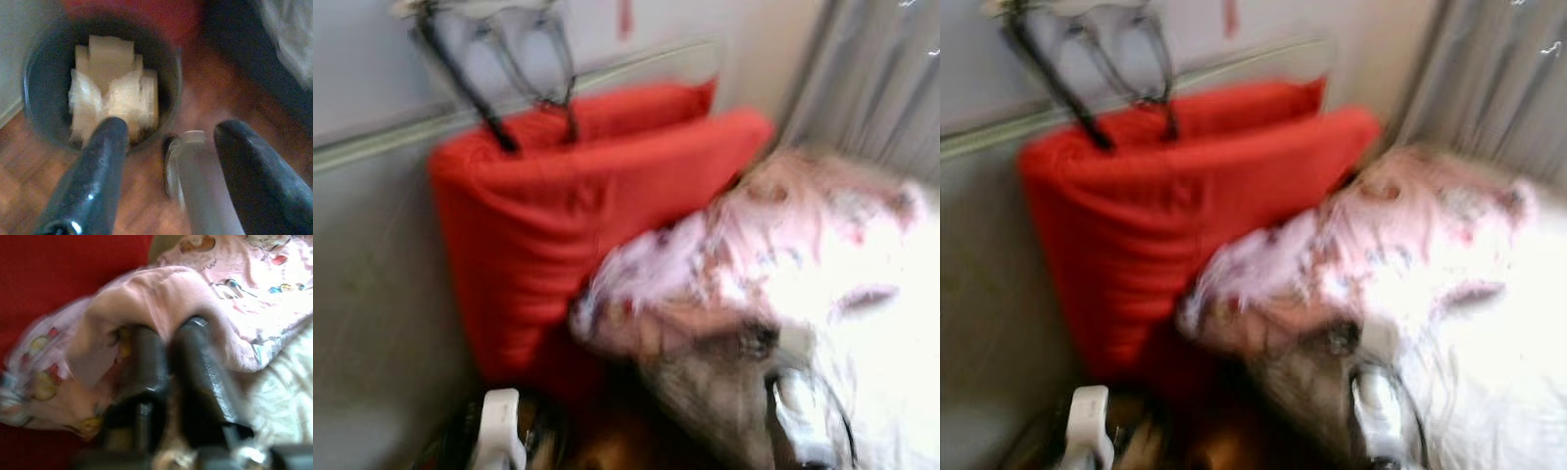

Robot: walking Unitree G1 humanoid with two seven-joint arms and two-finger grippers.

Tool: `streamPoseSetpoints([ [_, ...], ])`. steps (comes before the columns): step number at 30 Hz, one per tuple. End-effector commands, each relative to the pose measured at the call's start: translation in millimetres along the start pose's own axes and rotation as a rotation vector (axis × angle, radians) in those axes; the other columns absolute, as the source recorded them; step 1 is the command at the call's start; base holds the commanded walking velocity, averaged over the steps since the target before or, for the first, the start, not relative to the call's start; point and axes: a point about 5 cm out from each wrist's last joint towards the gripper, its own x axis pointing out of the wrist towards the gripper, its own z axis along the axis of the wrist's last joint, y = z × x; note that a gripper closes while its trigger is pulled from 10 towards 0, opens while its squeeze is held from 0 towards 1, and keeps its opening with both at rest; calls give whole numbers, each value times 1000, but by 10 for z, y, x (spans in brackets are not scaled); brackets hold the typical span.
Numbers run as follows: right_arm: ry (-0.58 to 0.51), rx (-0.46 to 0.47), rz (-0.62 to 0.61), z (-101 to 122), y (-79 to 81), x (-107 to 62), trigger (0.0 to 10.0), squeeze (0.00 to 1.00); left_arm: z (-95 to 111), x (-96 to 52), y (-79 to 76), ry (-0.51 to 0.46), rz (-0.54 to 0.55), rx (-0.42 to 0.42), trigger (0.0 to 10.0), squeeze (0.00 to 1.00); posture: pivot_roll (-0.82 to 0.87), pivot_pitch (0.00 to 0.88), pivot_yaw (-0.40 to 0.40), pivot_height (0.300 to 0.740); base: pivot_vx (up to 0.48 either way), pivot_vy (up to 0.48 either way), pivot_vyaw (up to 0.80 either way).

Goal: Clean up the room

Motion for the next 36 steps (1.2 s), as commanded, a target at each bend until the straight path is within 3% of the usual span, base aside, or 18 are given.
streamPoseSetpoints([
  [1,22,0,-8,-52,-15,-24,10000,0,109,22,49,-30,8,17,10000,0,17,0,2,740,-277,0,0],
  [28,15,-2,-16,-44,-24,-23,10000,0,111,23,49,-30,8,17,10000,0,17,0,2,740,-277,0,0],
  [29,-98,-46,-227,123,-413,-42,10000,0,92,13,47,-36,6,20,10000,0,16,0,3,740,0,0,0],
  [30,-133,-54,-298,173,-545,-64,10000,0,84,10,47,-36,5,21,10000,0,13,0,3,740,0,0,0],
  [33,-139,-59,-348,183,-653,-91,10000,0,73,6,46,-35,4,22,10000,0,5,0,4,740,0,0,0],
  [36,-12,-95,-362,-2,-748,-150,10000,0,67,6,40,-32,0,26,10000,0,2,0,2,740,0,0,0],
])
